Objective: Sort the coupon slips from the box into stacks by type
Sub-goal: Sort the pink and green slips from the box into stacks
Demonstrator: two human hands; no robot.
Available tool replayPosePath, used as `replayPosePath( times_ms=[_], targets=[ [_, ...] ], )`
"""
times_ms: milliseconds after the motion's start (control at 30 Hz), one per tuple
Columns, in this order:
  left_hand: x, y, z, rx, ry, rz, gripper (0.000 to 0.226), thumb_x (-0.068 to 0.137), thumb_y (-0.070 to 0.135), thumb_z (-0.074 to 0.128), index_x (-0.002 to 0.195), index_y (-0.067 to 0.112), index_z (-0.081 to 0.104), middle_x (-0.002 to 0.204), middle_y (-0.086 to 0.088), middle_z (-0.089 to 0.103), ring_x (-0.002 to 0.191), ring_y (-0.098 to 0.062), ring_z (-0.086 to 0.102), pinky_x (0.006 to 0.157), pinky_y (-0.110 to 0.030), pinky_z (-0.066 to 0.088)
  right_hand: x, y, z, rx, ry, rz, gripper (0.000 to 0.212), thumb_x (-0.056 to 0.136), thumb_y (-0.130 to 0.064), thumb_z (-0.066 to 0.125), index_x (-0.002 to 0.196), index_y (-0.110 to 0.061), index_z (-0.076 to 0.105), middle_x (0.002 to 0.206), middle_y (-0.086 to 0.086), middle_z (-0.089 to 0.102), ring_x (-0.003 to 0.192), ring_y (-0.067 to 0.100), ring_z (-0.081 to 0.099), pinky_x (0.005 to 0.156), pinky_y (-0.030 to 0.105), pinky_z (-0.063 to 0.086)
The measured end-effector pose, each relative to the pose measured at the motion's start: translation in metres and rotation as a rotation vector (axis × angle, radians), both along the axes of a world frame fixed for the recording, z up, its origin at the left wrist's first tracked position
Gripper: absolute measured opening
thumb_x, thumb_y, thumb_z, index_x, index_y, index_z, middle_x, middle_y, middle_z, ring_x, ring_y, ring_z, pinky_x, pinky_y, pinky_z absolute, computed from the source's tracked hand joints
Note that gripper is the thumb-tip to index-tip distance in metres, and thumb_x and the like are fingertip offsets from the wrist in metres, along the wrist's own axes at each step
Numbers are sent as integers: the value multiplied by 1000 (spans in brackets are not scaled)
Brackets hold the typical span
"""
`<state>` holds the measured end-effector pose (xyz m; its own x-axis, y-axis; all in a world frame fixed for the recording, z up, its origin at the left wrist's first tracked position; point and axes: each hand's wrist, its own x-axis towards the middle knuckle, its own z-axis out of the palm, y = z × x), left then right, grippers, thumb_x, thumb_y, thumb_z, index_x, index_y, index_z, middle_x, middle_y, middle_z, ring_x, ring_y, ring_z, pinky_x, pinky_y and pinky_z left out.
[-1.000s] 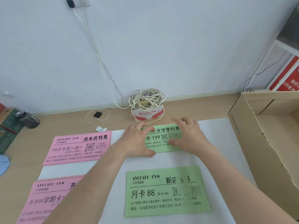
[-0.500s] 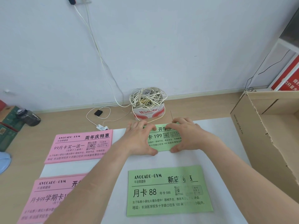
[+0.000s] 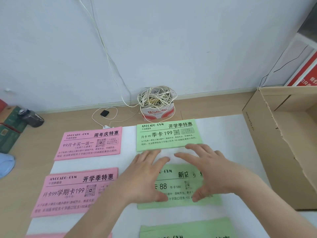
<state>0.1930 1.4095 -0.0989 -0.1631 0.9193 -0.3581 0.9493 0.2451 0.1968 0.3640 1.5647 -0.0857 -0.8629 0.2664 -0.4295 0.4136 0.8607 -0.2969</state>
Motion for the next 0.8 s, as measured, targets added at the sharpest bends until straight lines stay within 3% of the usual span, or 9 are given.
replayPosePath(
  times_ms=[133, 367, 667, 800],
  targets=[
    [13, -18, -13, -59, 20, -4, 111, 67, 63, 68, 147, 38, -5, 156, 7, -17, 144, -19, -16, 118, -46, -3, 13, -14, -13, 56, -50, 51, 123, 59, -57, 79, 146, -50, -8, 158, -9, -7, 145, 15, -5, 111, 43, 20],
    [17, -21, -11, -27, 9, 13, 103, 71, 57, 66, 148, 37, 0, 153, 8, -1, 142, -16, -4, 118, -49, 1, 16, -17, -18, 75, -5, 28, 114, 64, -53, 77, 148, -46, 2, 157, -13, 1, 144, 13, 2, 112, 42, 21],
    [20, -19, -9, -40, 25, 26, 107, 67, 59, 65, 148, 35, -1, 152, 6, 3, 142, -17, 0, 117, -52, -1, 20, -19, -18, 63, -9, -22, 111, 65, -52, 78, 149, -43, 6, 159, -12, -1, 146, 11, -2, 114, 43, 16],
    [21, -22, -6, -22, 8, 43, 107, 69, 65, 63, 149, 33, -1, 154, 7, 1, 143, -17, -1, 117, -52, -2, 30, -28, -13, 6, 39, -145, 105, 69, -56, 74, 149, -45, 6, 158, -13, -5, 146, 8, -5, 116, 43, 13]
  ],
)
